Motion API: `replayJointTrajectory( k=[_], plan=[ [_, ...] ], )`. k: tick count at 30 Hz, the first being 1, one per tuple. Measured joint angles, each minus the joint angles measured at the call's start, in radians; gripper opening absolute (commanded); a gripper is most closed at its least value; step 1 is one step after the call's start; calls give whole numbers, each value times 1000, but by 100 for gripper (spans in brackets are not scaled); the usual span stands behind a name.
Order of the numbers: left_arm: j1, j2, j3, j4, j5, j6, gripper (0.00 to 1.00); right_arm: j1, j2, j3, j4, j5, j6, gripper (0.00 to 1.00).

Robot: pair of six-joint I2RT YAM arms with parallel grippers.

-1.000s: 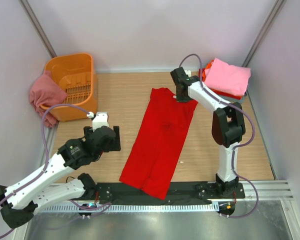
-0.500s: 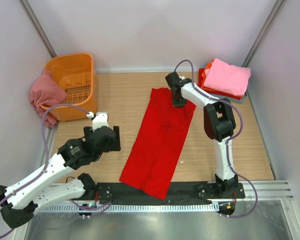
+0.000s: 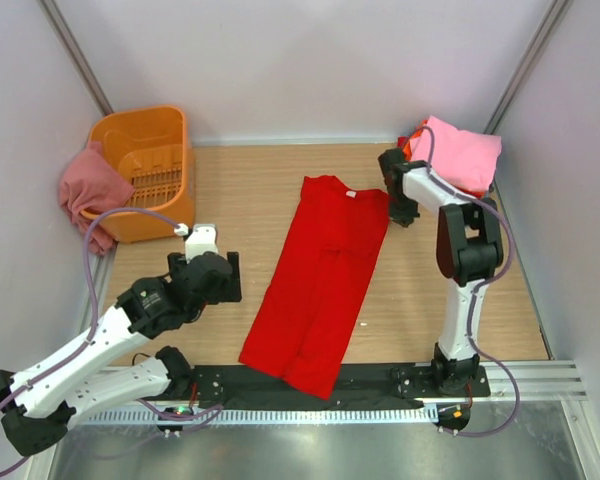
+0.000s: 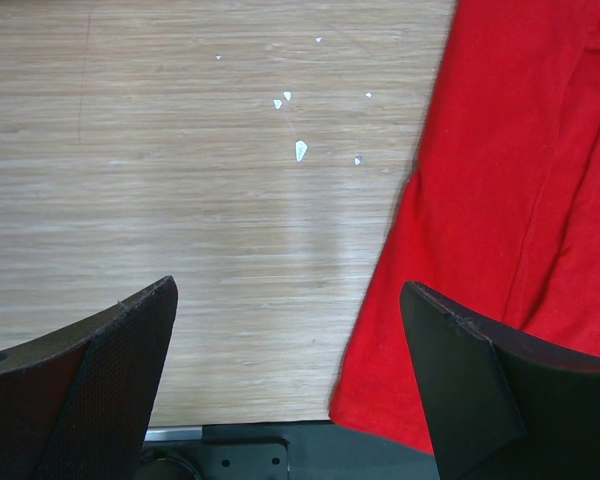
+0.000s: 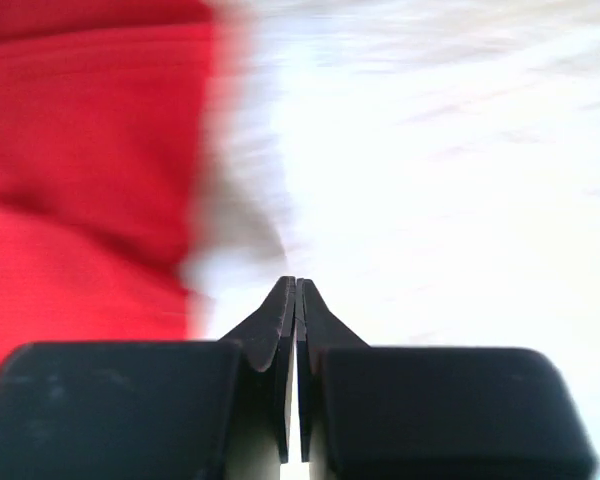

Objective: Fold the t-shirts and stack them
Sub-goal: Fold the tshirt

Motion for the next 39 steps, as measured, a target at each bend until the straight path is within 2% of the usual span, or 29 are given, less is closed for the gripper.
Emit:
replayJointTrajectory(
  k=[1, 2, 5, 6, 10, 15, 26, 29, 33, 34, 36, 37, 39],
  plan=[
    [0, 2, 0, 0, 0, 0, 93, -23, -24, -15, -4, 3, 0, 19],
    [0, 6, 0, 0, 0, 0, 93, -40, -49, -24, -9, 3, -2, 37],
    [0, 37, 0, 1, -2, -5, 93, -51, -137, -39, -1, -41, 1, 64],
    [0, 55, 0, 5, -2, -7, 93, -45, -170, -45, 8, -70, 4, 67],
    [0, 152, -8, 48, 16, -26, 93, -30, -249, -63, 57, -202, 13, 71],
    [0, 266, -62, 140, 55, -53, 93, -28, -224, -86, 110, -317, 39, 72],
    [0, 402, -197, 336, 142, -99, 90, -33, -97, -93, 131, -352, 73, 72],
    [0, 423, -225, 372, 159, -105, 89, -33, -82, -100, 139, -349, 77, 66],
    [0, 426, -264, 430, 195, -117, 87, -34, -59, -106, 153, -351, 79, 49],
    [0, 428, -276, 449, 206, -125, 86, -34, -48, -106, 159, -353, 80, 37],
    [0, 438, -301, 482, 229, -136, 82, -34, -29, -93, 158, -352, 74, 22],
    [0, 447, -312, 495, 239, -143, 81, -35, -14, -74, 153, -362, 74, 12],
    [0, 455, -322, 509, 241, -153, 80, -36, 33, -1, 134, -378, 70, 8]
  ],
)
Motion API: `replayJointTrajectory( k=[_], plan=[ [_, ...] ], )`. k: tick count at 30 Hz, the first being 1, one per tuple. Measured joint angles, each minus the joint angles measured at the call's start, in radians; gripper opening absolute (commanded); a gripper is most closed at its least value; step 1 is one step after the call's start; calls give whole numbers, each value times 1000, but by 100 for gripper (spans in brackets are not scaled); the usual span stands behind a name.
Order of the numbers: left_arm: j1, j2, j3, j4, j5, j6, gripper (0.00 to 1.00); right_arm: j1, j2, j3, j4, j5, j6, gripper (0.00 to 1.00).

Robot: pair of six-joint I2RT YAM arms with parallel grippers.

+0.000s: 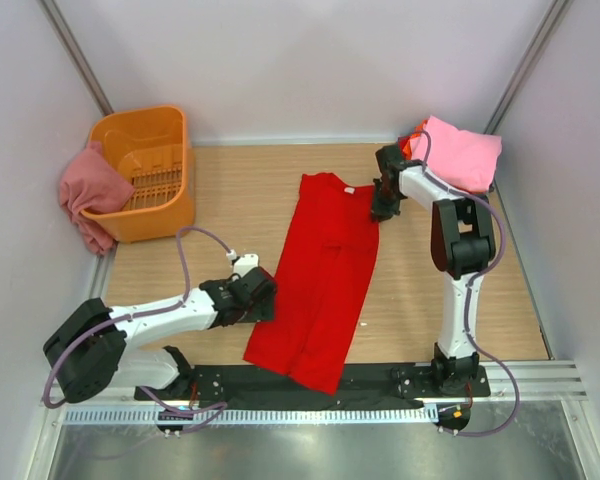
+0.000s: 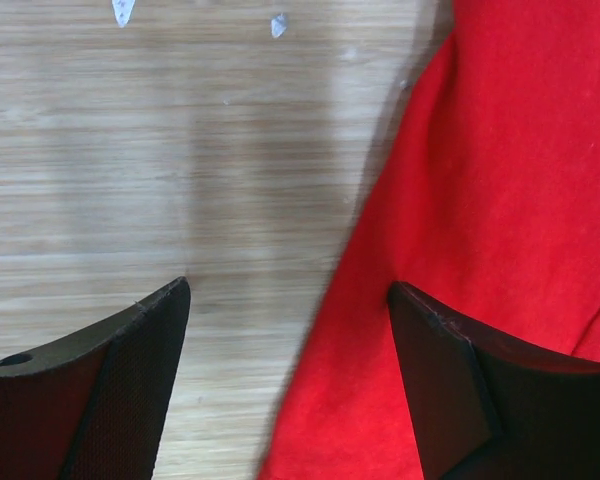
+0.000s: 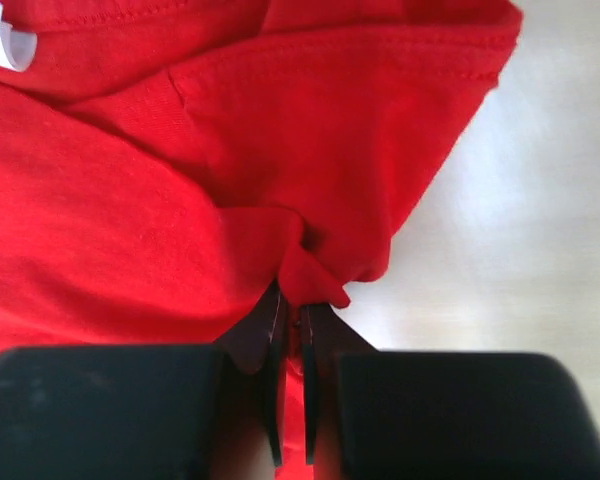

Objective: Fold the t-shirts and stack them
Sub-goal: Fold the tshirt

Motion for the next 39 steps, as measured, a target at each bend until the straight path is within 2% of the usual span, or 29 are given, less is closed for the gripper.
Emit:
replayJointTrajectory(
  k=[7, 11, 12, 14, 17, 18, 20, 25, 29, 32, 34, 35, 39],
  plan=[
    [3, -59, -32, 22, 28, -42, 80, 2, 298, 486, -64, -86, -37, 8],
    [2, -142, -42, -46, 39, -64, 81, 3, 467, 773, -83, -117, -35, 14],
    [2, -166, -42, -63, 38, -68, 81, 4, 492, 814, -81, -118, -32, 21],
    [2, -204, -40, -94, 30, -74, 81, 4, 521, 856, -57, -122, -14, 24],
    [2, -240, -37, -127, 21, -79, 81, 4, 526, 857, -19, -123, 13, 48],
    [2, -242, -37, -134, 21, -80, 81, 3, 526, 857, -9, -123, 23, 63],
    [2, -241, -37, -140, 23, -81, 80, 4, 523, 858, 18, -107, 40, 70],
    [2, -230, -37, -108, 76, -84, 79, 4, 425, 699, 69, -28, 42, 83],
    [-3, -228, -39, -40, 126, -90, 77, -7, 292, 579, 51, 39, -4, 85],
    [-20, -216, -39, 9, 148, -106, 75, -24, 130, 477, 41, 63, -27, 85],
    [-38, -196, -39, 39, 156, -114, 74, -31, -34, 317, 72, 67, -29, 84],
    [-51, -179, -39, 55, 162, -121, 73, -37, -160, 182, 103, 64, -24, 84],
    [-119, -97, -39, 108, 164, -154, 68, -45, -566, -258, 174, 21, 16, 75]
  ],
)
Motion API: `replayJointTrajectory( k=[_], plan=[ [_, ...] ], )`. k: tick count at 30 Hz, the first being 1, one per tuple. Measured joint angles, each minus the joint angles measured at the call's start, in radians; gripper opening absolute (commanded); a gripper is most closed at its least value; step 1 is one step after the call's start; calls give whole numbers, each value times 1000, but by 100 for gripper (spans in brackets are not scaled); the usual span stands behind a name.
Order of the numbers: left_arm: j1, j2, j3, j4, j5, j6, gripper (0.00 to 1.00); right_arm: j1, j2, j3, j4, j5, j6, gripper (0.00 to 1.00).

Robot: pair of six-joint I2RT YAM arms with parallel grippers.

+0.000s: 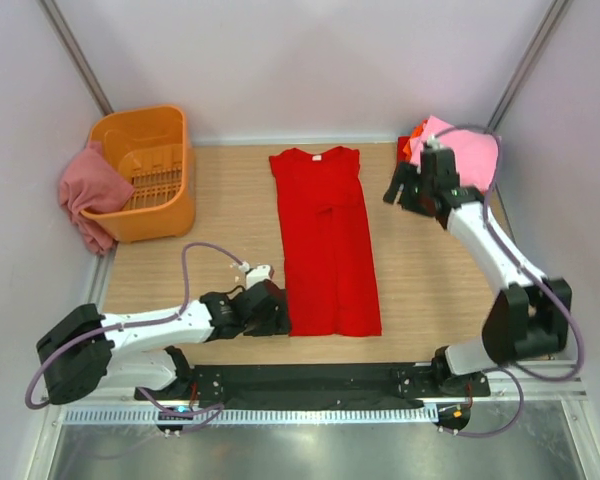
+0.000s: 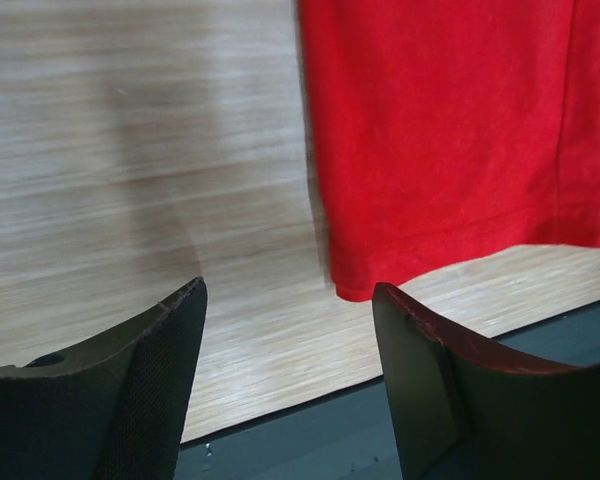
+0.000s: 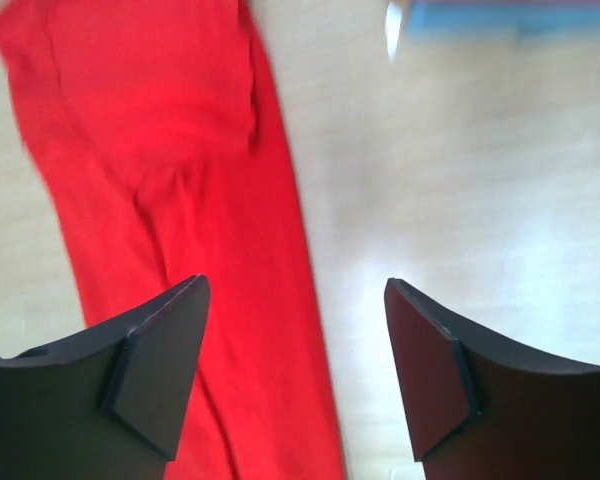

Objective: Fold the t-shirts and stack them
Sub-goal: Fold the tshirt

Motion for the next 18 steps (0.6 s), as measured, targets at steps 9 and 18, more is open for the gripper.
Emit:
replayJointTrajectory(
  k=[9, 18],
  plan=[
    [-88, 128, 25, 117, -26, -53, 61, 12, -371, -656, 39, -207, 107, 62],
    [-120, 198, 45, 165, -43, -93, 16, 49, -574, -830, 36, -288, 186, 61]
  ],
)
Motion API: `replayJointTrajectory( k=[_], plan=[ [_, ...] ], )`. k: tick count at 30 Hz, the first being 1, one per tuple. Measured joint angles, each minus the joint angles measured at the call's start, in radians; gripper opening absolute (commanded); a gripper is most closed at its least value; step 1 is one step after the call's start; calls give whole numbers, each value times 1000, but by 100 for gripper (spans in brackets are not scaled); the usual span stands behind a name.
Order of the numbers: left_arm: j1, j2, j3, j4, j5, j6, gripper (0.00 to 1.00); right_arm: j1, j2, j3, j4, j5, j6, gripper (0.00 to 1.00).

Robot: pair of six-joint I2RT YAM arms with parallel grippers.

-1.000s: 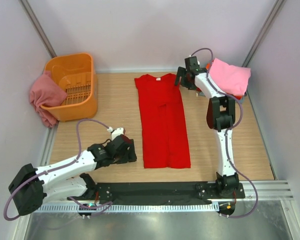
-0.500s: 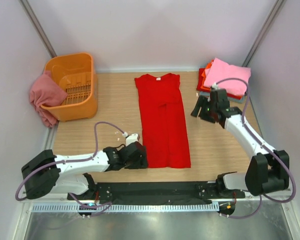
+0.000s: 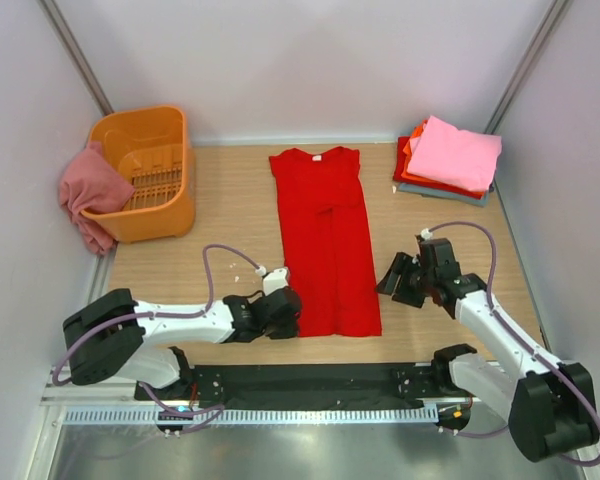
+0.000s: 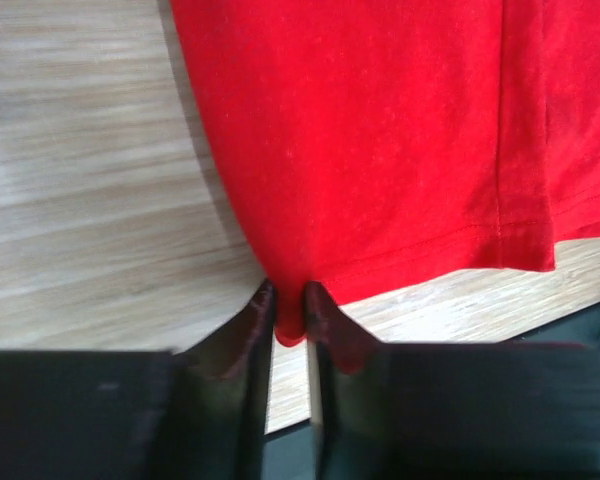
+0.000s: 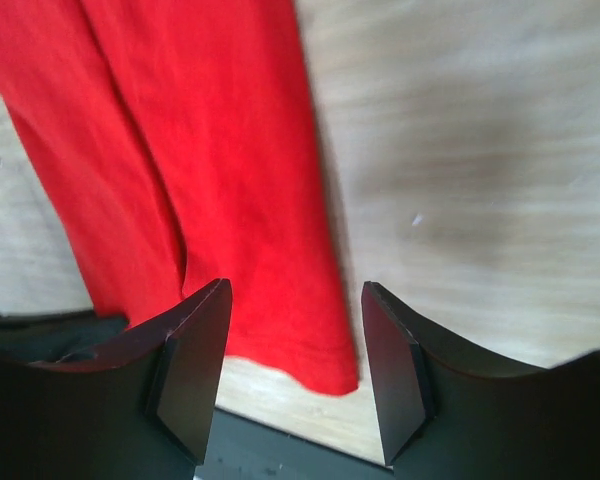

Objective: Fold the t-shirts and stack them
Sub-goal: Fold the tshirt

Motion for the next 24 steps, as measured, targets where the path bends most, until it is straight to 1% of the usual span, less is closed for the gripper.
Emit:
replayJointTrajectory(
  k=[1, 2, 6, 7, 10, 17, 20, 21, 24],
  plan=[
    [-3, 2, 0, -3, -2, -2, 8, 23, -26, -21, 0, 0, 24, 61],
    [-5, 2, 0, -4, -2, -7, 6, 46, -48, -38, -2, 0, 45, 61],
    [-9, 1, -2, -5, -4, -21, 4, 167, -149, -96, -35, 21, 135, 60],
    [-9, 1, -2, -6, -4, -23, 3, 192, -169, -107, -43, 33, 155, 57],
    [-9, 0, -2, -7, -6, -27, 1, 235, -217, -145, -58, 54, 204, 52],
    [-9, -12, -11, -13, -13, -44, 0, 256, -258, -216, -94, 97, 268, 49],
    [-9, -26, -19, -18, -15, -48, 0, 264, -250, -223, -81, 102, 279, 37],
    [-9, -30, -23, -19, -17, -50, 0, 266, -246, -228, -74, 102, 283, 35],
    [-9, -34, -26, -20, -20, -51, 0, 272, -237, -235, -52, 100, 293, 34]
  ],
)
